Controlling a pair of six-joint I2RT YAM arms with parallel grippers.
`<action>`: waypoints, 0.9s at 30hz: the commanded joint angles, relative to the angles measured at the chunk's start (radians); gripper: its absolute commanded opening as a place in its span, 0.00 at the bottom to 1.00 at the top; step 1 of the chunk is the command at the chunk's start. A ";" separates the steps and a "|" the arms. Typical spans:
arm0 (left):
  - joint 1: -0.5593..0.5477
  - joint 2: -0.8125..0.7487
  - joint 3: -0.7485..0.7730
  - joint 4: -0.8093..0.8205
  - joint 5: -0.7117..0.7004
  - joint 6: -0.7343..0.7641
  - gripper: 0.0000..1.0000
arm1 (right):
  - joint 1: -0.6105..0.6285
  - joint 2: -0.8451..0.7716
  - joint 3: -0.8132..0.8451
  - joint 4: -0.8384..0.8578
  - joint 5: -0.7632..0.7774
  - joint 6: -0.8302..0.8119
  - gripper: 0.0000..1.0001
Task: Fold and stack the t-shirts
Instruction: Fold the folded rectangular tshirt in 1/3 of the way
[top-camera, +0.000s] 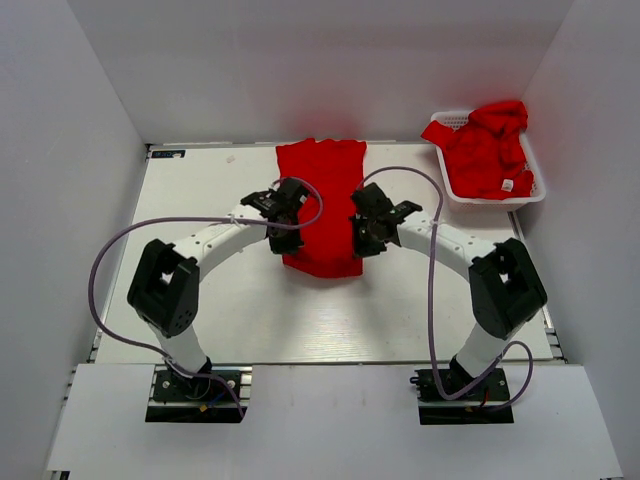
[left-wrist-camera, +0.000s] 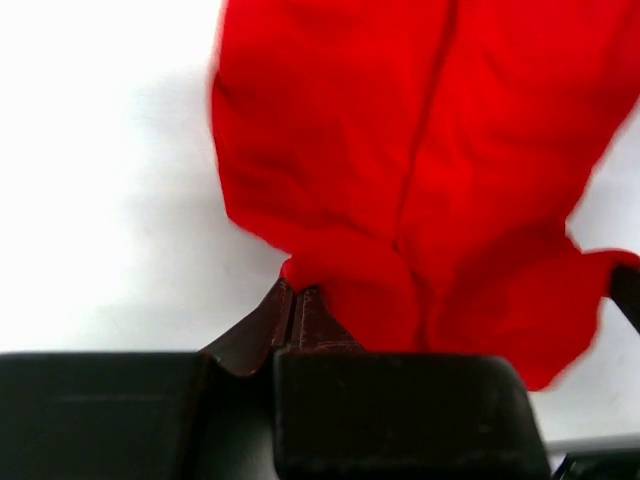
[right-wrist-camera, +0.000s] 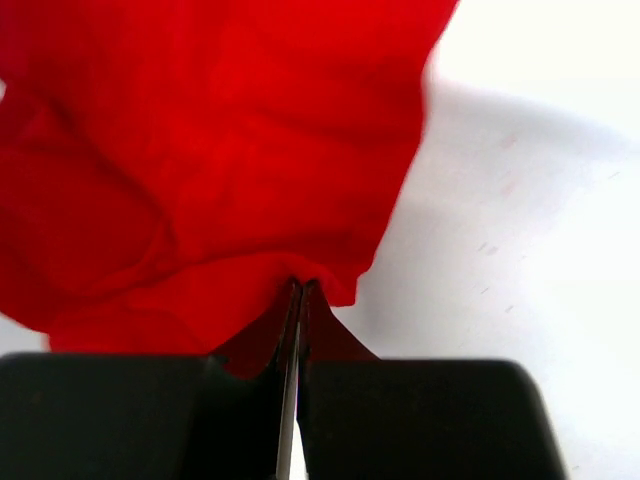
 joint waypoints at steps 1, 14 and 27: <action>0.047 0.034 0.091 0.006 -0.037 0.000 0.00 | -0.035 0.044 0.103 -0.022 0.055 -0.032 0.00; 0.165 0.232 0.350 0.045 0.041 0.127 0.00 | -0.133 0.229 0.418 -0.022 0.094 -0.092 0.00; 0.223 0.327 0.457 0.126 0.093 0.192 0.00 | -0.196 0.355 0.564 0.002 0.054 -0.144 0.00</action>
